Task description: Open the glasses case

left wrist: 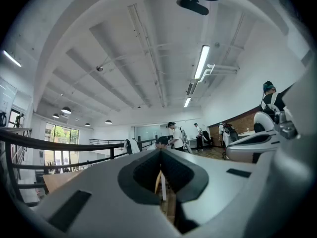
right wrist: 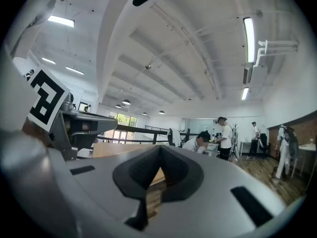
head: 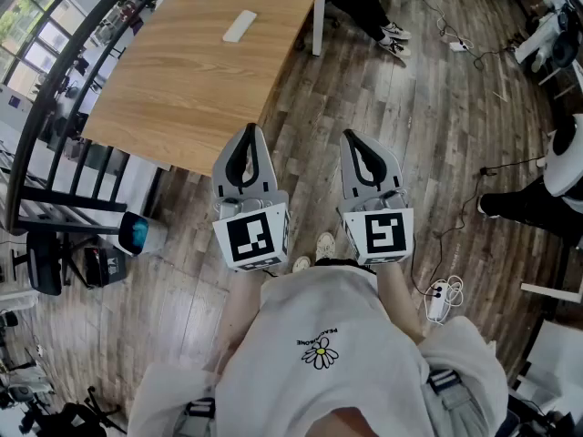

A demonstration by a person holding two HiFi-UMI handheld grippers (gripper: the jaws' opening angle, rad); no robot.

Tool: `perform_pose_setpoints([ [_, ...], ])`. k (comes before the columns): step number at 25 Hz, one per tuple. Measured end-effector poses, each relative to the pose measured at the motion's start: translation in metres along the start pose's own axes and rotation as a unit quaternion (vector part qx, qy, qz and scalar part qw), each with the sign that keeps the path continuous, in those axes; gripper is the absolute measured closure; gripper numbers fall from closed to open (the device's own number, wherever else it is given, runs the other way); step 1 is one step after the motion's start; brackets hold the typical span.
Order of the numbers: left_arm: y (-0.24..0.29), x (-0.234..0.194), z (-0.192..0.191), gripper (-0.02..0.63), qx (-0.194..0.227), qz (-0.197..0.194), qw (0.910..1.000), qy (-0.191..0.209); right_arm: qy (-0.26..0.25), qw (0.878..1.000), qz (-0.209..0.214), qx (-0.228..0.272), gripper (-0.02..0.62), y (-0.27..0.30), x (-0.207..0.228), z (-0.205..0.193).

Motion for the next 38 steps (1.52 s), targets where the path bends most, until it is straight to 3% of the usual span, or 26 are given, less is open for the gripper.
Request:
perform_pose_setpoints([
  [20,0.058,0.016,-0.015,0.589,0.011,0.001,0.9998,-0.016,0.007,1.0,0.025,0.001,0.589,0.029,0.046,-0.021],
  [24,0.079,0.02,-0.028,0.589,-0.001,0.01,0.9988,-0.049,0.0,0.999,0.046,-0.003,0.589,0.037,0.059,-0.027],
  [33,0.145,0.017,-0.039,0.589,-0.003,0.004,0.9992,-0.041,0.001,0.998,0.066,-0.001,0.589,0.095,0.077,-0.037],
  [38,0.206,-0.015,-0.048,0.589,0.013,0.009,0.9991,-0.039,-0.043,0.996,0.072,0.01,0.589,0.153,0.088,-0.045],
])
Point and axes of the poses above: the fingertips, and each gripper's own axes: y forward along the fingers, x to its right, z out of its top, the point moved 2 cm from there along -y, backward along the fingers, and after that the axes turned 8 degrees about -z, right-handed, at the moved point
